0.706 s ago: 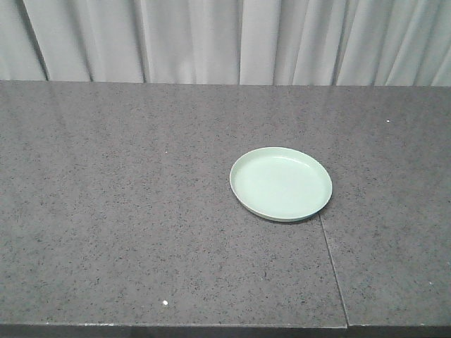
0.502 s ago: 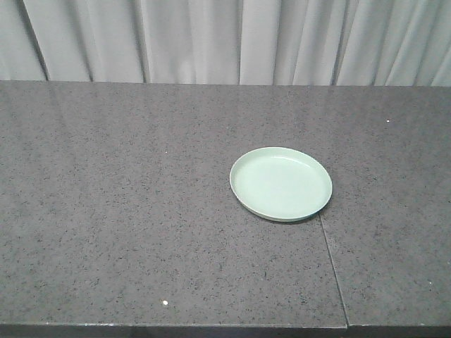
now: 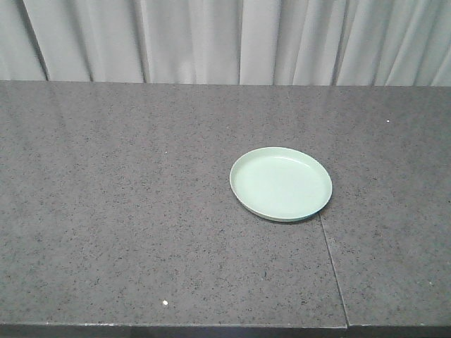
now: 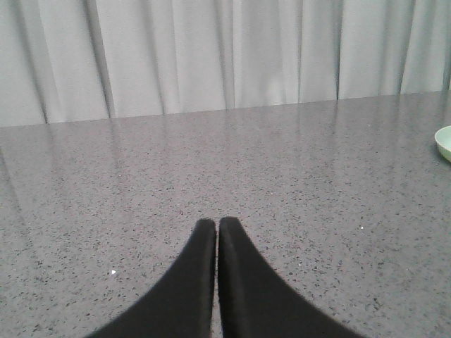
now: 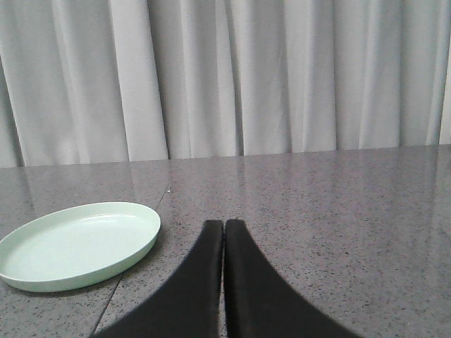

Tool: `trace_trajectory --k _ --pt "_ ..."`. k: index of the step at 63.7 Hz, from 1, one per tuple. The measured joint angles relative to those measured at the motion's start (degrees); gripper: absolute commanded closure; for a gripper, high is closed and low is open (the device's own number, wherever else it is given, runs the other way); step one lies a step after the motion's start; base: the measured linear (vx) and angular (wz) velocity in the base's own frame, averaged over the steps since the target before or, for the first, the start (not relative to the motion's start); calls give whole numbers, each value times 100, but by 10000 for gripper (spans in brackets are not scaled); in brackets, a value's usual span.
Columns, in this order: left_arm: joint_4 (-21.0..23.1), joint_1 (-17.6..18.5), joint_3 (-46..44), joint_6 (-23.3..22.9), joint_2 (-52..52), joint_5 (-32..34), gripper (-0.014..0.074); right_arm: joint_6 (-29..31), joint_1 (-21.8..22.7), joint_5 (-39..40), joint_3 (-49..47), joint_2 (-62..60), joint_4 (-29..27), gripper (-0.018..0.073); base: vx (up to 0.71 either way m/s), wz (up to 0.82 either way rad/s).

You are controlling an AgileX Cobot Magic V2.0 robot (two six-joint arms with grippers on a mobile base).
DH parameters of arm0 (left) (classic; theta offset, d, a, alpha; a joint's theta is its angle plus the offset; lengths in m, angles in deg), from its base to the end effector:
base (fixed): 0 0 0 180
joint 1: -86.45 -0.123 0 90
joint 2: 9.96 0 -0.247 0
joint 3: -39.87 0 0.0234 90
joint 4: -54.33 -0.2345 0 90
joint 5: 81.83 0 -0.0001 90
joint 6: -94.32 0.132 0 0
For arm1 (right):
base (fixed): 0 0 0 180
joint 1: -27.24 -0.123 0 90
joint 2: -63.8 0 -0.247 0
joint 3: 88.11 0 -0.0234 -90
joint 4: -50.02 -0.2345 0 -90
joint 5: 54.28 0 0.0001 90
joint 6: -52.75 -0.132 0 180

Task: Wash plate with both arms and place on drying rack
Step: 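Raise the right gripper and move it toward the pale green plate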

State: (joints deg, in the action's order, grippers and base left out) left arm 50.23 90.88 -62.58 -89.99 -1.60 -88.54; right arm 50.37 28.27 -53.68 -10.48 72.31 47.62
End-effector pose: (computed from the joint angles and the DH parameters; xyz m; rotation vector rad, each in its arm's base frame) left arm 0.1194 -0.0081 0.1929 0.0527 1.6157 -0.0562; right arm 0.1197 -0.0022 0.2088 0.0760 1.4912 0.0525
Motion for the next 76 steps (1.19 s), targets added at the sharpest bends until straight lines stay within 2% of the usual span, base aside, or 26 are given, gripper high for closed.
trace_trajectory --k 15,21,32,37,42,48,52,58,65,69,76 --pt "0 0 0 0 0 0 602 -119 0 0 0 0 -150 567 0 0" --pt "0 0 0 0 0 0 602 -446 0 7 0 0 -628 567 0 0" --pt "0 0 0 0 0 0 602 -1202 0 63 0 0 -1904 565 0 0" --pt "0 0 0 0 0 0 602 -1266 0 -61 -56 0 -2190 559 0 0" --pt "0 0 0 0 0 0 602 -1203 0 -336 -423 0 -2206 540 0 0" --pt "0 0 0 0 0 0 602 -800 -6 -674 -1156 150 -2022 477 0 0" --pt "0 0 0 0 0 0 602 -396 -13 -951 -1683 367 -1923 404 0 0" --pt "0 0 0 0 0 0 602 124 -13 -1329 -2331 876 -1876 230 0 0" --pt "0 0 0 0 0 0 602 411 -13 -1447 -2710 1390 -1876 69 0 0" --pt "0 0 0 0 0 0 602 463 -13 -1260 -2760 1653 -1882 18 0 0" --pt "0 0 0 0 0 0 602 477 -13 -1052 -2891 2012 -1905 6 0 0"
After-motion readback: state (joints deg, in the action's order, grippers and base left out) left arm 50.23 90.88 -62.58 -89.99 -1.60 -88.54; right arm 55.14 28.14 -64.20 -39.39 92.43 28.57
